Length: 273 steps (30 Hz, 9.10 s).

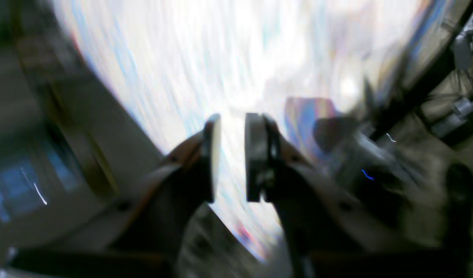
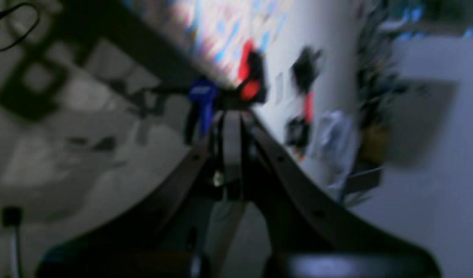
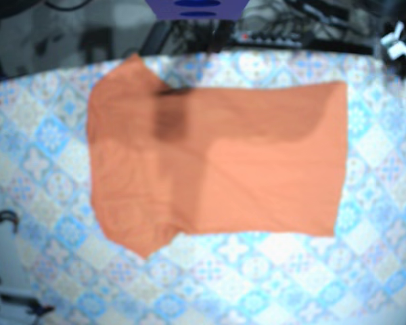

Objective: Fold the T-shirt properly
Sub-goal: 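Lower both grippers onto the shirt's shoulder corners and grasp them, then adjust both grippers' grip on the shoulder corners of the shirt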

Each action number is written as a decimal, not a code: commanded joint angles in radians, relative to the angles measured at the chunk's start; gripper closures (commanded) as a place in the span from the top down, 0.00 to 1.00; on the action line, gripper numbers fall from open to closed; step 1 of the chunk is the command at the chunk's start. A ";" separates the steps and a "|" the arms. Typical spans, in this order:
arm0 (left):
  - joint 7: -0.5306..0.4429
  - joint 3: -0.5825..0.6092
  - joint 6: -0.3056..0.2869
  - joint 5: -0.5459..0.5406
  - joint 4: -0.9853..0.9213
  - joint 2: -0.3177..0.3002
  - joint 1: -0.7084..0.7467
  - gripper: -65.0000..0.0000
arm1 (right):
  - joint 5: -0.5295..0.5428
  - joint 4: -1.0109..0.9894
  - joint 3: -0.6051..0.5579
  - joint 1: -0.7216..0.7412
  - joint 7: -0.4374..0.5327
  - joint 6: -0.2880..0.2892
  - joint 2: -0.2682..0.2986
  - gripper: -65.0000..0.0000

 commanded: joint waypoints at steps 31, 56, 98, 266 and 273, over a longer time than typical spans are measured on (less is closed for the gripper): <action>0.219 0.464 0.022 0.289 0.347 -0.140 -0.091 0.23 | -0.582 0.449 -0.404 0.059 -0.065 -0.012 -0.199 0.43; 0.229 0.457 0.020 0.287 0.341 -0.019 -0.093 0.23 | -0.730 0.282 -0.558 0.298 -0.065 -0.012 -0.168 0.54; 0.278 0.457 0.022 0.284 0.340 -0.022 -0.094 0.24 | -0.729 0.079 -0.512 0.413 -0.174 -0.017 -0.116 0.54; 0.314 0.516 -0.081 0.097 0.226 -0.054 -0.266 0.62 | -0.730 0.072 -0.696 0.472 -0.316 -0.017 -0.116 0.00; 0.342 0.523 -0.081 0.094 0.116 -0.054 -0.291 0.62 | -0.730 0.072 -0.696 0.469 -0.316 -0.017 -0.116 0.00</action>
